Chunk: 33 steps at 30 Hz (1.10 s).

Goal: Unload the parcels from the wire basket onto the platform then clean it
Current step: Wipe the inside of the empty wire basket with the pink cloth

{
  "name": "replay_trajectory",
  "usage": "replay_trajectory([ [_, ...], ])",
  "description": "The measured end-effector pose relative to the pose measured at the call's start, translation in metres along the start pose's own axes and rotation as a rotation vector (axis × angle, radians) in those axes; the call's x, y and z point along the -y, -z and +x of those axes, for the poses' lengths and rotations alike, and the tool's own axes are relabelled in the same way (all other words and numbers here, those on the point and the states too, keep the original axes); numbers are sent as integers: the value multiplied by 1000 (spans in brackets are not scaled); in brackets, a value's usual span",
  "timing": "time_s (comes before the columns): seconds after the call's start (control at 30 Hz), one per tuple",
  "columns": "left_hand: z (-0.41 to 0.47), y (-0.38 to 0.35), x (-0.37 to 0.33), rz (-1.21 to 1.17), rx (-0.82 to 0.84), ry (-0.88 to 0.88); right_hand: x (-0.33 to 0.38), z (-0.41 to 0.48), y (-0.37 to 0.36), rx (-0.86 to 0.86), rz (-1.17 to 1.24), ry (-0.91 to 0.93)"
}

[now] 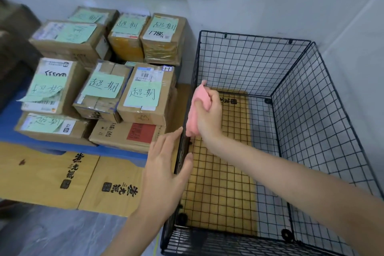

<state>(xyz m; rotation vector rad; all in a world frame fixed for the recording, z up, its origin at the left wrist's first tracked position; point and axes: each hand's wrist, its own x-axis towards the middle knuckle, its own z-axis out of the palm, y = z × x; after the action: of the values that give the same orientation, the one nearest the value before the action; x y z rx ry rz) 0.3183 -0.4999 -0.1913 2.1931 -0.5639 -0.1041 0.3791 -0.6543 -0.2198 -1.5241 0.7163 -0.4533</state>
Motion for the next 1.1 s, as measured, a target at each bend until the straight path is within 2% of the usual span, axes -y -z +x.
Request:
replay_trajectory([
  [0.23,30,6,-7,34,21,-45,19,61,-2,-10,53,42],
  [0.33,58,0,-15,18,-24,-60,16,81,-4,75,-82,74],
  [0.47,110,-22,-28,63,-64,-96,-1,88,-1,175,-174,-83],
  [0.57,160,-39,-33,110,-85,-101,-4,100,14,147,-244,-139],
  [0.67,207,-51,-35,162,-101,-106,5,116,30,36,-255,-55],
  [0.77,235,-65,-29,212,-89,-81,25,130,44,-27,-277,116],
  [0.9,241,-76,-13,104,32,-43,45,148,52,-96,-406,356],
  [1.1,240,-77,-9,68,-10,-73,58,188,35,-134,-584,554],
])
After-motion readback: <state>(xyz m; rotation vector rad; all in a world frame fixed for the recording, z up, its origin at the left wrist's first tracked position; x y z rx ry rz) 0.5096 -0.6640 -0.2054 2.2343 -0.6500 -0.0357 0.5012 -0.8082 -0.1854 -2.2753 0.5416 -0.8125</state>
